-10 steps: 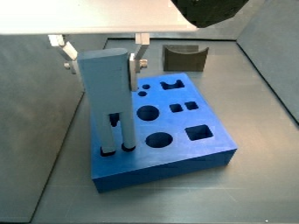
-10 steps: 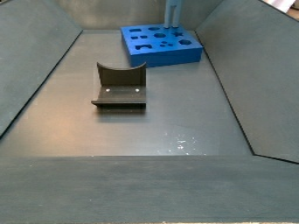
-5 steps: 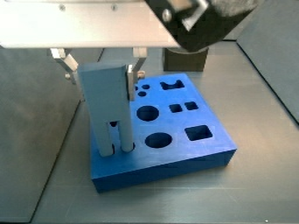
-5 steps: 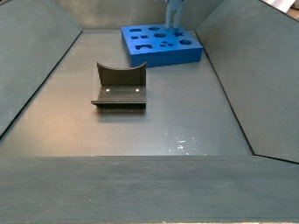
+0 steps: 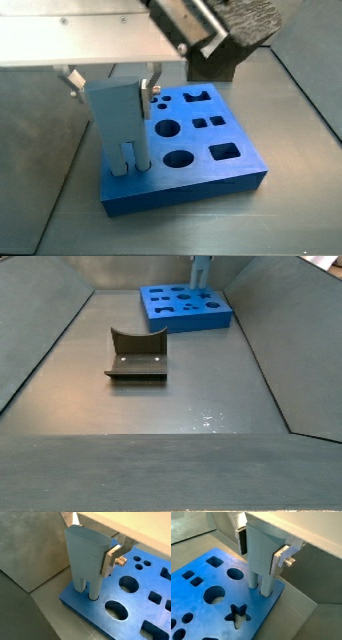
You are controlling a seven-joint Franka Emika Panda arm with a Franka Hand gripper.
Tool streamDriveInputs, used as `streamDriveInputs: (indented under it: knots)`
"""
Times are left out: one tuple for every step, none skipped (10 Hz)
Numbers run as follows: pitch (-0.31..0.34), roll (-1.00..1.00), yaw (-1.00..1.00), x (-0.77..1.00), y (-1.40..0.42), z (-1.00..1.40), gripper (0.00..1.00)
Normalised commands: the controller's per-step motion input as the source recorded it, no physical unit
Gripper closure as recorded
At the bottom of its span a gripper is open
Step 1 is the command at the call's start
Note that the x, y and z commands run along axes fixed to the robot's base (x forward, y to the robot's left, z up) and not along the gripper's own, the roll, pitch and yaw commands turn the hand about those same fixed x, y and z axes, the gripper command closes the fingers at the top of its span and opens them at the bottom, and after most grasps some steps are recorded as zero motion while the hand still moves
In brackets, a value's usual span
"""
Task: Pick up the square-circle object. Move up. Move to above the board. Insert the square-circle object.
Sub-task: Insert the square-circle object.
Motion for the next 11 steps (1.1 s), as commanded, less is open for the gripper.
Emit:
streamDriveInputs:
  knots:
    - [-0.176,0.21,0.11,0.28,-0.43,-0.7,1.0]
    - [-0.183,0.14,0.11,0.34,-0.47,-0.77,1.0]
    - [-0.13,0.04,0.0,0.0,-0.08,-0.3,1.0]
    - [-0.067,0.22,0.0,0.03,-0.05,-0.9,1.0]
    - [-0.003,0.23,-0.01,0.13,-0.04,-0.94,1.0]
    - [0.0,0.27,0.04,0.29,0.05,-0.74,1.0]
    - [0.0,0.29,0.17,0.49,0.23,-0.65,1.0]
    - [0.0,0.29,0.23,0.56,0.35,-0.66,1.0]
    - [0.0,0.28,0.24,0.54,0.36,-0.66,1.0]
    - [0.0,0.28,0.31,0.44,0.34,-0.67,1.0]
    - [0.0,0.0,0.0,0.04,0.0,-0.07,1.0]
